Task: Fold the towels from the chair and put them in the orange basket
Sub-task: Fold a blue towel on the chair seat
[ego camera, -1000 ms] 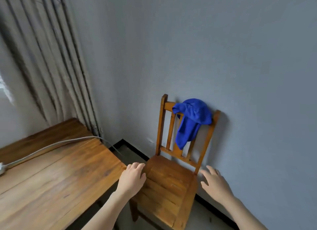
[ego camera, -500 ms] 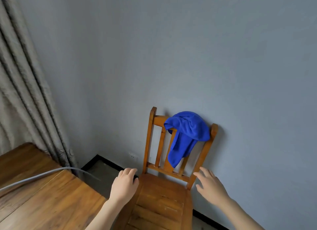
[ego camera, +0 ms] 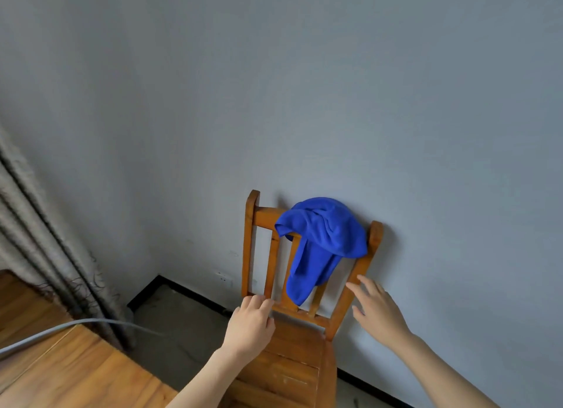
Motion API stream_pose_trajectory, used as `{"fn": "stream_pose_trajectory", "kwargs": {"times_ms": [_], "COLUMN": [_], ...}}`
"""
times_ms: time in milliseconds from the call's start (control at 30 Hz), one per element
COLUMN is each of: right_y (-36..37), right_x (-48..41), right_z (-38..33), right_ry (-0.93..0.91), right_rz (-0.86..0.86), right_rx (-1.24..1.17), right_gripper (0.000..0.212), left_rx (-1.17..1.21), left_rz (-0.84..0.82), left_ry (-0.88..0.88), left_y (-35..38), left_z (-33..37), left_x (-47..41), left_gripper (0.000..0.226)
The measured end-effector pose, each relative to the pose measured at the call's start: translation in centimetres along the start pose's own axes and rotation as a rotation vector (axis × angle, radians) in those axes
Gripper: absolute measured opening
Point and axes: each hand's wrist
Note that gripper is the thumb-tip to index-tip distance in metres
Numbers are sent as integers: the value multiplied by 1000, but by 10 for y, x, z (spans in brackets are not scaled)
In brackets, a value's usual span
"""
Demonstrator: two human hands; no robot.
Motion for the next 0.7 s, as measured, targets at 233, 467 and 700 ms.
{"fn": "stream_pose_trajectory", "kwargs": {"times_ms": [233, 467, 700], "right_y": [-22, -25, -11], "right_x": [-86, -142, -156], "right_z": [23, 52, 74], "right_ry": [-203, -347, -426], "right_rz": [245, 180, 254], "right_rx": [22, 15, -49], "right_gripper": [63, 73, 63], "left_rx": [-182, -315, -350], "left_rz": [61, 13, -32], "left_ry": [52, 64, 38], "left_y": [-31, -35, -23], "left_z": [44, 93, 108], "left_x": [-98, -175, -197], "left_gripper": [51, 74, 70]}}
Point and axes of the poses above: each hand's wrist, its own x-axis away from the middle knuckle, its own y-axis out of the palm, z = x × y, and after that the axes turned 14 degrees about -x, right-handed
